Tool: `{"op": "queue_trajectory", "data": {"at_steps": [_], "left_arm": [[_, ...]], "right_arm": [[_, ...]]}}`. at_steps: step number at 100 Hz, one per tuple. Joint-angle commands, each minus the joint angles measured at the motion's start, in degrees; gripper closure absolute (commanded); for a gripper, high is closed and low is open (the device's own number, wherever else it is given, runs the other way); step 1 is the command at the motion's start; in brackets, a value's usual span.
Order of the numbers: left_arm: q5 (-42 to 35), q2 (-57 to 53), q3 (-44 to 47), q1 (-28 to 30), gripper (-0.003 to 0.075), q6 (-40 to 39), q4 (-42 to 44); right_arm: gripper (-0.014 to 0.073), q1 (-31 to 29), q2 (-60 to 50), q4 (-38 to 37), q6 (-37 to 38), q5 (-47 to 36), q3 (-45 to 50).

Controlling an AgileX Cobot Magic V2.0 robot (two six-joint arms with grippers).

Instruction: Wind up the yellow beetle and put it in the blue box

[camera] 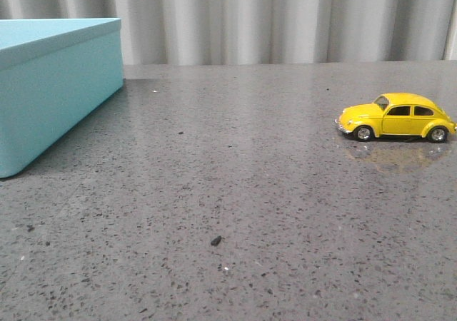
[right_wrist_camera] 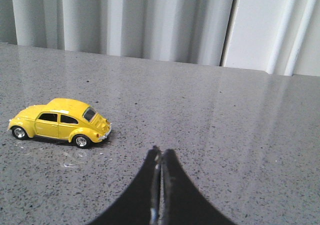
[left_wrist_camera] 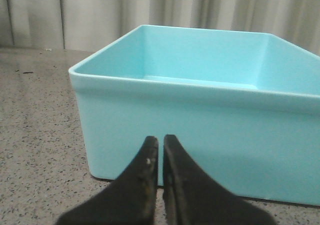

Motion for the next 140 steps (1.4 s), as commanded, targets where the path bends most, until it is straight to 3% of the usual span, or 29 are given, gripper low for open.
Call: {"op": "queue_trajectory", "data": {"at_steps": [1, 51, 85, 108, 118, 140], "left_arm": [[-4.7, -1.8, 1.4, 0.2, 0.0741, -0.1, 0.2], [-4.4, -1.7, -2.3, 0.2, 0.0741, -0.1, 0.2], [3.0, 4.0, -12.6, 0.2, 0.0741, -0.1, 1.0], [3.0, 8.2, -15.9, 0.2, 0.0741, -0.1, 3.8], [2.9, 8.3, -16.4, 0.2, 0.0741, -0.1, 3.8], [2.9, 8.3, -16.4, 0.2, 0.0741, -0.1, 3.8]], "right_arm": [[0.0657, -0.4, -1.0, -0.7, -0.5, -4.8, 1.3], [0.0657, -0.4, 1.4, -0.7, -0.5, -2.9, -3.8], [0.0654, -0.4, 16.9, 0.3, -0.5, 13.0, -21.2], [0.0654, 0.4, 29.2, 0.6, -0.5, 23.6, -32.7], [0.0654, 1.2, 31.3, -3.0, -0.5, 21.1, -33.6], [0.0654, 2.0, 32.0, -1.3, -0.5, 20.3, -36.3]]}}
